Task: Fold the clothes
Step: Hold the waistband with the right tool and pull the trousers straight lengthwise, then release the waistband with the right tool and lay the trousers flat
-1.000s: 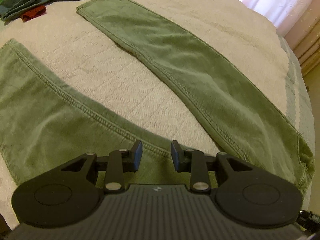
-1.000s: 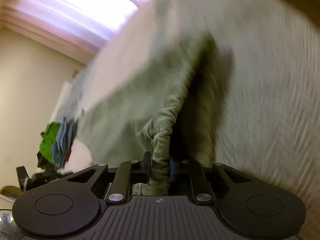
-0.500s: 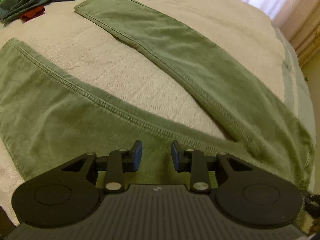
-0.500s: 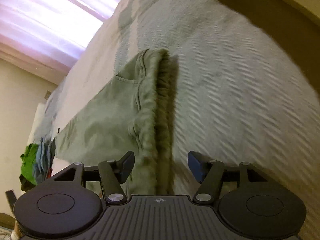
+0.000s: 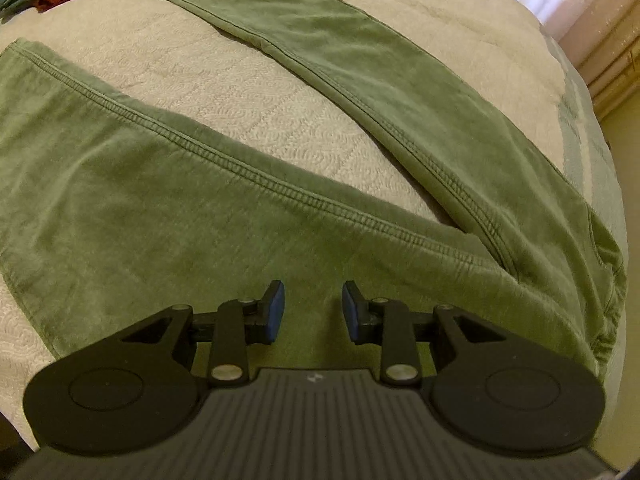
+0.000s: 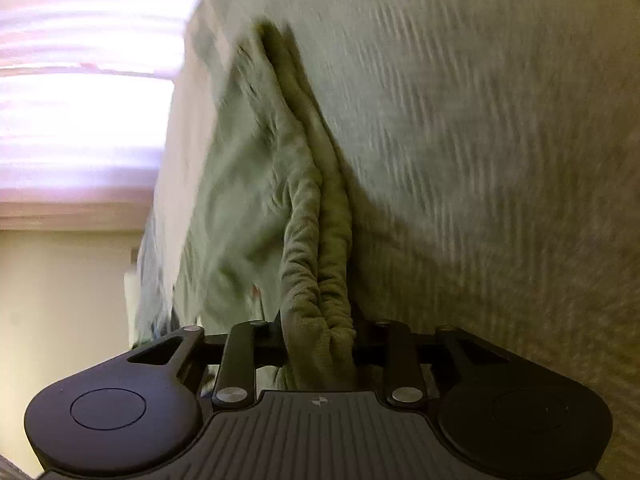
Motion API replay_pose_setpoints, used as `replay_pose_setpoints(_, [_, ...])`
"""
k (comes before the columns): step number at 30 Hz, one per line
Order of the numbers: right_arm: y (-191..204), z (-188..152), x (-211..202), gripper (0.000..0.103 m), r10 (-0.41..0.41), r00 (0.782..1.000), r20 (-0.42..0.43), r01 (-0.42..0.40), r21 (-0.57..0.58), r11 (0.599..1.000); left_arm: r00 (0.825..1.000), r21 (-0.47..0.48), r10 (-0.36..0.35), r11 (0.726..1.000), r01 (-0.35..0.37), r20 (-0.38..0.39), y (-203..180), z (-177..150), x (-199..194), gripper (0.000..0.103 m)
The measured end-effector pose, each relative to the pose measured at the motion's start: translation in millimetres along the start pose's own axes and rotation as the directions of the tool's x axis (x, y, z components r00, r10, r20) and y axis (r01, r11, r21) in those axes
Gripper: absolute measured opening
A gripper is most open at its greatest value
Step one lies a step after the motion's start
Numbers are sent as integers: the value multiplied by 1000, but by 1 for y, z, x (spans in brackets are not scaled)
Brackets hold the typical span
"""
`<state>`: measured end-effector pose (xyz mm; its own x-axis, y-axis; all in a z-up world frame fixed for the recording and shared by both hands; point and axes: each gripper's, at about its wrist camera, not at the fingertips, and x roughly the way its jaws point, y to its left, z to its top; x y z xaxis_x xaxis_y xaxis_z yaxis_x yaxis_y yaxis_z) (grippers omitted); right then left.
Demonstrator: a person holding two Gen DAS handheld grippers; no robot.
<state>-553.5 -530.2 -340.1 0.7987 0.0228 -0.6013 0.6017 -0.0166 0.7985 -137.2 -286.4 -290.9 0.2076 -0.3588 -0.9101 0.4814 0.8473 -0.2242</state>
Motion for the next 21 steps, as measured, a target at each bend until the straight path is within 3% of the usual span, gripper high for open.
replay_pose_setpoints(2, [-1,-1,-7,24,-35,999,36,35,-6,999,1000,2,3,1000,-3,1,1,-2,-1,26])
replay_pose_setpoints(5, [8,0,5,29,-147,989,11,147,-38,988,1000,6,23,1000,-23,10,10,-4,-4,26])
replay_pose_setpoints(7, [26,2,5,44,-244,969,28,246,-96,965,999,2,55,999,-55,3,20,-5,-3,26])
replay_pose_setpoints(8, [39,3,2,47,-298,953,48,301,-134,944,998,-4,69,998,-69,0,26,-5,-3,26])
replay_pose_setpoints(10, [64,1,-8,50,-382,912,147,408,-239,881,996,-8,93,996,-93,10,40,-6,-7,26])
replay_pose_setpoints(13, [110,-17,-5,53,-442,834,330,550,-426,719,988,20,149,989,-150,49,60,-4,-17,26])
replay_pose_setpoints(17, [136,-42,18,53,-401,786,470,615,-537,577,972,60,212,974,-219,101,88,3,-26,26])
replay_pose_setpoints(18, [143,-49,28,53,-387,779,493,625,-558,546,969,72,220,971,-229,111,94,5,-27,26])
replay_pose_setpoints(21, [149,-76,61,53,-381,808,449,589,-621,518,973,117,191,971,-206,132,106,9,-24,26])
